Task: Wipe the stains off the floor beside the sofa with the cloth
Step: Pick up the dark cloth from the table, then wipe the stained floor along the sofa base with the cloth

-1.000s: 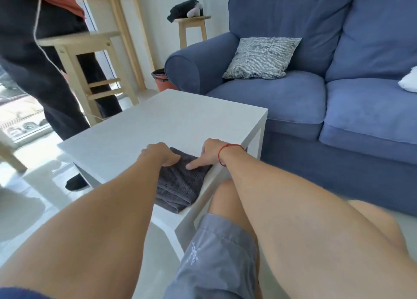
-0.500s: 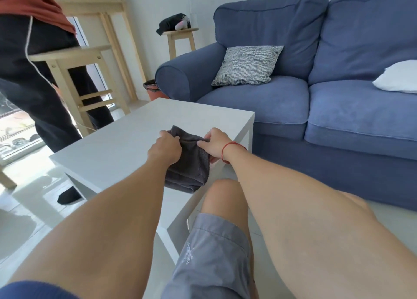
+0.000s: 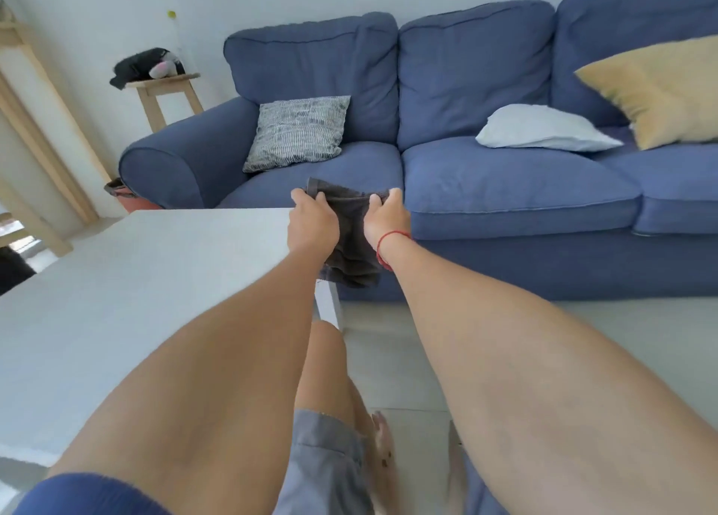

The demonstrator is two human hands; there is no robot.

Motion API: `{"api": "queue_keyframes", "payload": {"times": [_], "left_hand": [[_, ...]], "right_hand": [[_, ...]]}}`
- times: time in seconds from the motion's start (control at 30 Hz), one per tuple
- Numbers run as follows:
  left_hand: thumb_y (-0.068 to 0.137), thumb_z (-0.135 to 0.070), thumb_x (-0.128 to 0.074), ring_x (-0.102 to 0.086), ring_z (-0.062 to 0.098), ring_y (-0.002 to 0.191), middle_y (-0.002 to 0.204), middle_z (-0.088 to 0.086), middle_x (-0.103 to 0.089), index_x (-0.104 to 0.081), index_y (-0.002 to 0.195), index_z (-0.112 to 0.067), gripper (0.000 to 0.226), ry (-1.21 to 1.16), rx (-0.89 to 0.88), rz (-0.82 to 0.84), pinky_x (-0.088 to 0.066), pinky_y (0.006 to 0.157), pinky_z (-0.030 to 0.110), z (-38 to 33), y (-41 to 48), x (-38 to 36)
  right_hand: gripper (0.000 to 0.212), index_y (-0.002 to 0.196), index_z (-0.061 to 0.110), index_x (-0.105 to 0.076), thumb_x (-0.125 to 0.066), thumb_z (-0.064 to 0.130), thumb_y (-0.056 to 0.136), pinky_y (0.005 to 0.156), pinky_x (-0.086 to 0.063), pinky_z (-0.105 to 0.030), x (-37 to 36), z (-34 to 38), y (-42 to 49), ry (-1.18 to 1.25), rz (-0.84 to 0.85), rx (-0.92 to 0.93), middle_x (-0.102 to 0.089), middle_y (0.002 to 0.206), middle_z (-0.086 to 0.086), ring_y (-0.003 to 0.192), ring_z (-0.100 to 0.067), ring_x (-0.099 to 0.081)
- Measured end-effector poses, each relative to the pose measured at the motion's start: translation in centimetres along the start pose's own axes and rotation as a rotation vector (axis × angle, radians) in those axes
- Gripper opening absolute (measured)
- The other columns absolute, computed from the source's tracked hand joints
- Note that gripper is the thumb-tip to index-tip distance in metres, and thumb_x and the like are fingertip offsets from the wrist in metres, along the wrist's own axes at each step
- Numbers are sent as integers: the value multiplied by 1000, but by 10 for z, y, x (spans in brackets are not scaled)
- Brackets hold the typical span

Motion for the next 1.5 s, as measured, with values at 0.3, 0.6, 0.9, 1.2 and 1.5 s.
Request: {"api": "queue_keyframes", "payload": {"times": [0.3,0.6,0.9,1.2,1.5], "left_hand": [[103,-30,-31,-53,39,117,129,21,-54,-36,128,-1,38,-2,86,209,-41,87,42,11,-3,-128],[102,-33,-33,-53,35,118,131,14,-53,-36,132,-8,40,121,267,448,-44,97,44,105,-10,-249],[102,-28,-37,-49,38,124,134,21,-51,-38,131,0,41,190,390,603,-39,99,41,189,-20,-368],[100,-27,-41,-57,39,111,124,20,-57,-41,128,-2,38,253,516,750,-48,81,40,272,-36,-453],[99,-34,-39,-46,31,122,131,14,-49,-44,130,-6,42,398,462,526,-42,93,43,325,-24,-454]], "right_hand": [[31,118,7,-46,-36,31,101,81,-44,-40,50,-90,43,-123,-133,-120,-56,122,-18,107,-38,-57],[29,116,6,-46,-37,29,101,85,-45,-40,23,-206,77,-354,-9,-220,-58,122,-19,109,-39,-57],[30,124,8,-45,-39,23,99,85,-46,-38,-19,-346,105,-448,103,-420,-58,124,-18,110,-39,-58],[33,130,8,-40,-38,17,98,79,-49,-42,-45,-457,116,-526,150,-532,-61,117,-20,102,-40,-61],[57,147,11,-27,-43,29,96,112,-24,-44,-74,-505,110,-844,238,-280,-21,157,-13,143,-30,-23]]}}
Point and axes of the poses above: each hand's wrist, its own y-axis towards the middle knuckle, its own x-axis out of the back of the hand, z = x × y, the point moved 10 cm from there along y, towards the middle knuckle
